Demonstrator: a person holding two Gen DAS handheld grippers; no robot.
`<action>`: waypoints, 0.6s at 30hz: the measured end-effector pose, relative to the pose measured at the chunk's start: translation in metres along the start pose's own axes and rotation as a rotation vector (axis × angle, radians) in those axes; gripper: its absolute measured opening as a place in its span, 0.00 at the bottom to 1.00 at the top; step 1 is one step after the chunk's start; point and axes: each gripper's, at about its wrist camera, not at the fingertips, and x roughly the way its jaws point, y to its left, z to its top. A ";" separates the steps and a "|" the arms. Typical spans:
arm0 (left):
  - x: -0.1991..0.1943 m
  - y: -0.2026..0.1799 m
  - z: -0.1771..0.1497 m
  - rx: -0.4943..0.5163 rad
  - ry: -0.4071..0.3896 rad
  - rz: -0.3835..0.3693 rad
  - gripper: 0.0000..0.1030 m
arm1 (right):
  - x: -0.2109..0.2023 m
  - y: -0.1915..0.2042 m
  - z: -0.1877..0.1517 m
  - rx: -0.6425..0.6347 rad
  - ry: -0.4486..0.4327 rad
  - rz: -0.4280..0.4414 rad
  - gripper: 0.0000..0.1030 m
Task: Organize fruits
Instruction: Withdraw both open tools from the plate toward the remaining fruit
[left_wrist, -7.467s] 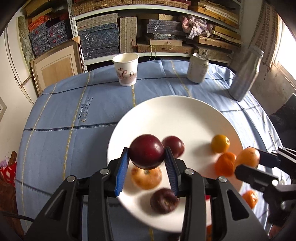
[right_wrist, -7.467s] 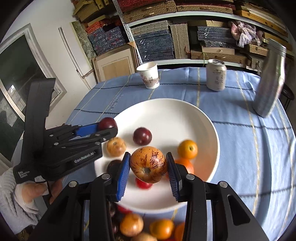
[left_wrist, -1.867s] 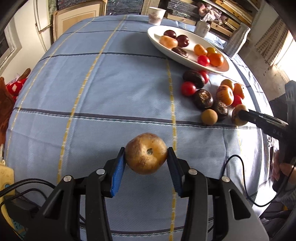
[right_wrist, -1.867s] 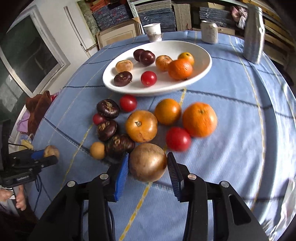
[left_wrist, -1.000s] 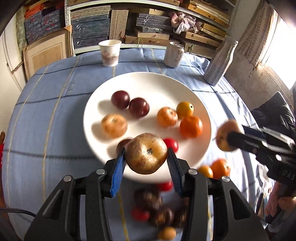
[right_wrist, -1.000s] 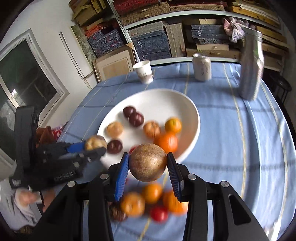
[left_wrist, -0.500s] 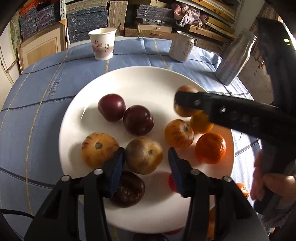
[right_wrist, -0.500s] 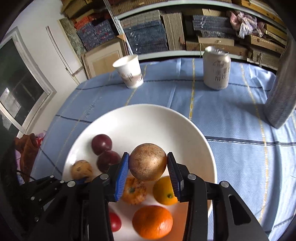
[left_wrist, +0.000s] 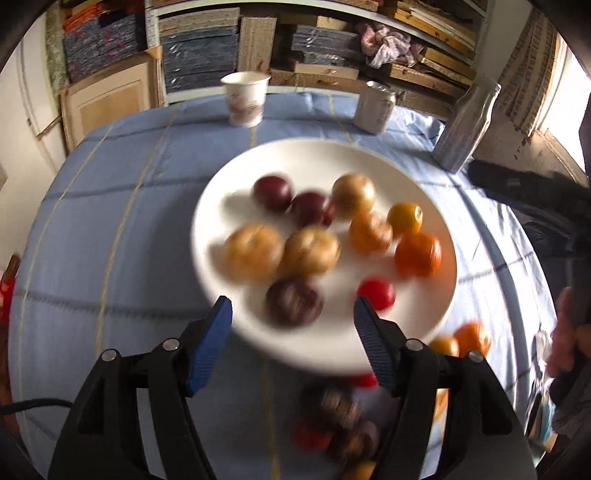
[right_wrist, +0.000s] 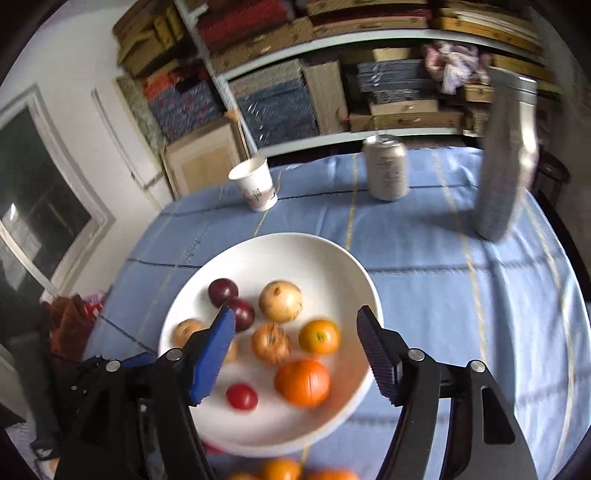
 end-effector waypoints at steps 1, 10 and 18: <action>-0.004 0.003 -0.008 -0.007 0.008 0.001 0.65 | -0.007 -0.002 -0.007 0.009 -0.002 -0.005 0.69; -0.031 0.011 -0.095 -0.042 0.076 0.014 0.65 | -0.064 -0.034 -0.101 0.207 0.099 -0.062 0.83; -0.041 -0.018 -0.124 0.038 0.081 -0.047 0.65 | -0.082 -0.037 -0.153 0.222 0.196 -0.104 0.83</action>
